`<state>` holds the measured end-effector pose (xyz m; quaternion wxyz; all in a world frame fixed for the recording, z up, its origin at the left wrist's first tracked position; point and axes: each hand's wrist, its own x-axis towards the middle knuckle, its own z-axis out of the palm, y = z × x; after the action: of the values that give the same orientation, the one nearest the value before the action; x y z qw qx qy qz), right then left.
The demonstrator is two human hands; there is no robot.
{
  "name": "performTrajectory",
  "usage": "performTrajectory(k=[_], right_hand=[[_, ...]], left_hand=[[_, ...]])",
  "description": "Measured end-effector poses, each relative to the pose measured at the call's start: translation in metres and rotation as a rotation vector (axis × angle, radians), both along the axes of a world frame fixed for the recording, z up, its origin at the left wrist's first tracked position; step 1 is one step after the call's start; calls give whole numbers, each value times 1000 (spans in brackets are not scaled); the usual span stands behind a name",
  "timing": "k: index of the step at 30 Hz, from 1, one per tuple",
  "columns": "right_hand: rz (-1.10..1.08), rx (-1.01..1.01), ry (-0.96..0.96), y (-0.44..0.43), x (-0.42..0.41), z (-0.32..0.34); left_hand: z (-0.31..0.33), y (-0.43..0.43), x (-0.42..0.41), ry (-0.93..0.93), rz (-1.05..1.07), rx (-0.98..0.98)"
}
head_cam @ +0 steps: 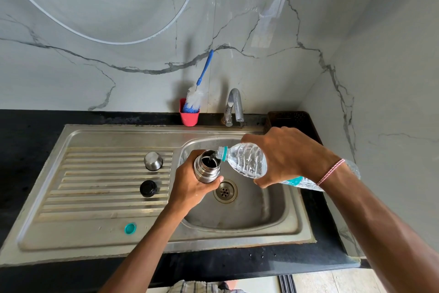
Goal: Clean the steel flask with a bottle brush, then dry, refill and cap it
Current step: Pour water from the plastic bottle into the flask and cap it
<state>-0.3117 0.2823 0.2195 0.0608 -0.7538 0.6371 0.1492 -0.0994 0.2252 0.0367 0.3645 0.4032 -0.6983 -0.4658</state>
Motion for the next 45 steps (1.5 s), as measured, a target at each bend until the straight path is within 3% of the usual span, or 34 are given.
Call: performTrajectory(k=[45], right_hand=[[24,-20,7,3,0,1]], left_hand=[[-4,-1,4,-2,-18,-49]])
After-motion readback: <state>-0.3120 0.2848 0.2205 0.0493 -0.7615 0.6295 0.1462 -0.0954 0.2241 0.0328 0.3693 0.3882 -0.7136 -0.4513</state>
